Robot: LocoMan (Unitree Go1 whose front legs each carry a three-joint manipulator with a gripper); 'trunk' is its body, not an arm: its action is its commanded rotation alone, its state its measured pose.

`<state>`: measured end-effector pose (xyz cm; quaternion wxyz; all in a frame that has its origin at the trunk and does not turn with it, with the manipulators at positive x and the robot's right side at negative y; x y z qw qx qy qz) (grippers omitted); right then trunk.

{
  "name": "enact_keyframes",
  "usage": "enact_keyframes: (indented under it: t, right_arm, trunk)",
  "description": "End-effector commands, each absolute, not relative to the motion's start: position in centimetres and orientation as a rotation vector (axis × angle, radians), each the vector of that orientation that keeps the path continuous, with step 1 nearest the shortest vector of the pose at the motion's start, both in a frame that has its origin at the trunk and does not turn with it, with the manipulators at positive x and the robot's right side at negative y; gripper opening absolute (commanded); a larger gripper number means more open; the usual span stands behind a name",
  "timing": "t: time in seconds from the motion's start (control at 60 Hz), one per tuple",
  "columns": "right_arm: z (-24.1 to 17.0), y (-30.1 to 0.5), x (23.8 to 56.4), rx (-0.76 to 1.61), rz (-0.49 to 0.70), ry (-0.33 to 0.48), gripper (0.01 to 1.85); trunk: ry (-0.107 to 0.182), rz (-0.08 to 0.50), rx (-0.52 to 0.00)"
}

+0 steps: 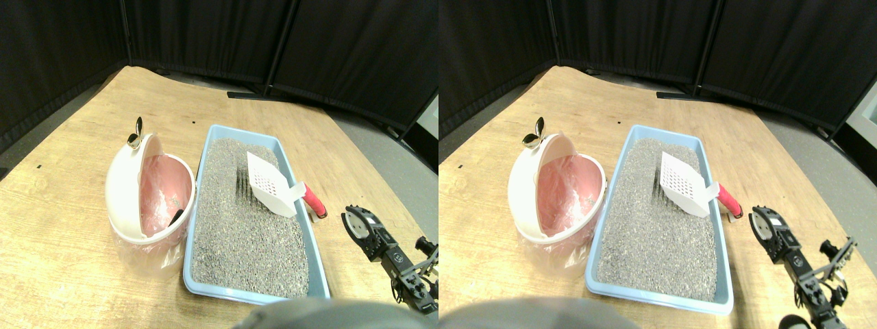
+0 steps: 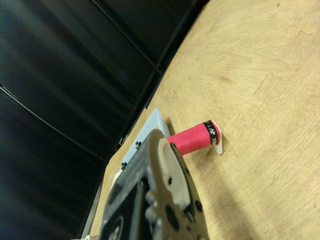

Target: Scoop (unimanual)

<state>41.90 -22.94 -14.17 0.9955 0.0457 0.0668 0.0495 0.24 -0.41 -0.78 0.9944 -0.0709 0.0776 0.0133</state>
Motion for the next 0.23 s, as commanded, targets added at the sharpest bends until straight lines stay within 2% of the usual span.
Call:
enact_keyframes:
  t: [0.017,0.233]
  right_arm:
    - [-13.51,-22.51,42.09,0.103,0.101,0.091,0.06]
    - [-13.53,-22.3,42.36,0.103,0.112,0.098,0.06]
  trunk:
    - [0.142,0.028,-0.161]
    - [0.142,0.032,-0.163]
